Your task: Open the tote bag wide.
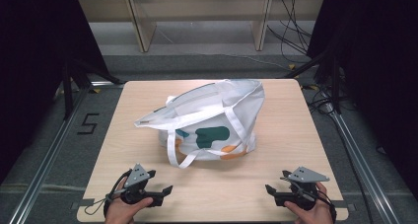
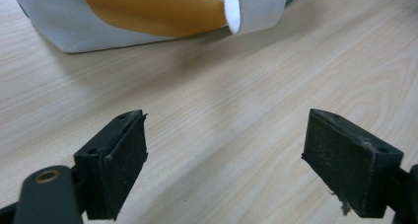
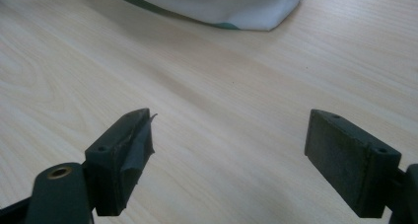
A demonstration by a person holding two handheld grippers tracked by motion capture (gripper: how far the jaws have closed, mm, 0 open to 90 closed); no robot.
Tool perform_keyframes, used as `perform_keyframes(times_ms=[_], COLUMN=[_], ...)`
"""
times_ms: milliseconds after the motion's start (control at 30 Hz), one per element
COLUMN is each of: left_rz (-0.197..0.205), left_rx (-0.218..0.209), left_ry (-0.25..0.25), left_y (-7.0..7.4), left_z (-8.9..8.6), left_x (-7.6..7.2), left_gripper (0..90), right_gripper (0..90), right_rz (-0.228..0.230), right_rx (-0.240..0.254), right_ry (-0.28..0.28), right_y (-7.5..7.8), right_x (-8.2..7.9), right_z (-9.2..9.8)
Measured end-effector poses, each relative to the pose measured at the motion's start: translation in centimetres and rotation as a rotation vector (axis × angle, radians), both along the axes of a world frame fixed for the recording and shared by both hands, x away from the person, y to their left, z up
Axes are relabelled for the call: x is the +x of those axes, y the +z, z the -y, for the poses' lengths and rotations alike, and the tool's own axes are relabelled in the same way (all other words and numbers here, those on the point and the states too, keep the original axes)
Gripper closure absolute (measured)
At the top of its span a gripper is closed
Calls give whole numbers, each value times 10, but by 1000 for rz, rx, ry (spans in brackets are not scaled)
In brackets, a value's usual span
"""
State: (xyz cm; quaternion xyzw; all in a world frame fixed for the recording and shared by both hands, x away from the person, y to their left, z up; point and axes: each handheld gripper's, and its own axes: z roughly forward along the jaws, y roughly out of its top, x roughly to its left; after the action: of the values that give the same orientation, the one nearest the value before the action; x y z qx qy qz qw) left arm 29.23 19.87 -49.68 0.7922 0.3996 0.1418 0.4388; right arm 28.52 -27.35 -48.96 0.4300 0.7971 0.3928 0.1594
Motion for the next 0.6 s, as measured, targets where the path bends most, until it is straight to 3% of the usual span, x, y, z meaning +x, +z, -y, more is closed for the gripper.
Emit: perform_keyframes(times_ms=[33, 67, 100, 500, 600], left_rz=[-1, -2, -4, -5, -1], left_rx=[-6, 31, 3, 26, 13], left_ry=[4, 0, 7, -10, 4], left_y=[0, 1, 0, 0, 0], left_z=[1, -1, 1, -2, -1], left_x=[0, 0, 0, 1, 1], left_gripper=[156, 156, 156, 156, 156], right_gripper=[194, 194, 194, 190, 190], right_rz=[14, 14, 17, 24, 22], right_rx=[-10, -10, -12, -26, -19], right_ry=[8, 8, 14, 16, 20], right_y=[0, 0, -1, -2, -2], right_x=[1, 1, 2, 3, 3], right_z=[1, 1, 1, 1, 1])
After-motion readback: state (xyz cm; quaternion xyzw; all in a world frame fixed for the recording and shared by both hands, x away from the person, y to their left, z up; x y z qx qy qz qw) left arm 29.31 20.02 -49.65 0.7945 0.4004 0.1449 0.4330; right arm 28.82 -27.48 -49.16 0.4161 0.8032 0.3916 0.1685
